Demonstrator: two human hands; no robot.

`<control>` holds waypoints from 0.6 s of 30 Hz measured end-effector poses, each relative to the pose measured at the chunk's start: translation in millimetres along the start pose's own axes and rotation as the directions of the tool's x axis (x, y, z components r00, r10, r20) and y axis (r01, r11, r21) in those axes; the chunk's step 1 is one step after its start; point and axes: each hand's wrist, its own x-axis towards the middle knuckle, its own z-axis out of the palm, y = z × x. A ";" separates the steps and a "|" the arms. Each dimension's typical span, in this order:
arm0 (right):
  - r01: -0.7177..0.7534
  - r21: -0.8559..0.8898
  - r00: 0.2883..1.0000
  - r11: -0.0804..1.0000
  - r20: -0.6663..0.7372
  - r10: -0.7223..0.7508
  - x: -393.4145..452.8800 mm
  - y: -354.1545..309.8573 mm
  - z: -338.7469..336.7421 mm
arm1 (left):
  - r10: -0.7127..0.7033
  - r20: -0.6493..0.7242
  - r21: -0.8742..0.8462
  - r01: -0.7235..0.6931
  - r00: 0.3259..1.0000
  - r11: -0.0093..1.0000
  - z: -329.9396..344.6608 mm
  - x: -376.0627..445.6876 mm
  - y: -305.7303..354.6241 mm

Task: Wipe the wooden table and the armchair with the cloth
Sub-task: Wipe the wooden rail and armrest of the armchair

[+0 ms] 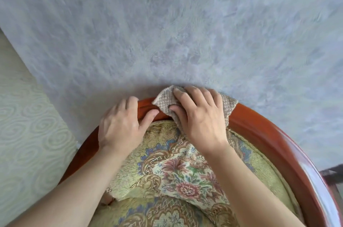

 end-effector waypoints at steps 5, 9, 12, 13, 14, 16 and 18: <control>0.011 0.033 0.999 0.999 -0.038 -0.010 3.4 0.8 -7.2 | 0.026 -0.014 -0.038 -0.026 1.000 0.999 -3.0 -3.5 -0.8; 0.005 -0.012 0.999 1.000 -0.048 -0.006 -3.1 16.8 -18.4 | 0.023 -0.008 -0.051 -0.023 1.000 0.998 -1.8 -3.6 -1.7; -0.067 -0.010 0.993 0.998 -0.100 0.066 -14.0 31.0 -36.2 | 0.007 -0.003 -0.065 -0.008 1.000 0.998 -1.0 -4.0 -2.3; -0.090 0.001 0.989 0.996 -0.115 0.090 -19.9 36.3 -44.1 | 0.022 -0.008 -0.074 -0.023 1.000 0.997 -0.8 -4.0 -3.0; -0.117 0.014 0.985 0.993 -0.123 0.118 -28.0 41.9 -51.8 | 0.035 -0.003 -0.085 -0.035 0.999 0.996 -1.6 -4.3 -4.1; -0.198 0.016 0.972 0.980 -0.123 0.199 -51.8 56.8 -65.2 | 0.048 0.044 -0.089 -0.044 0.998 0.995 -1.0 -4.9 -6.2; -0.357 -0.017 0.927 0.934 -0.131 0.352 -83.8 72.3 -76.8 | 0.043 0.060 -0.083 -0.038 0.997 0.996 -0.8 -5.5 -7.5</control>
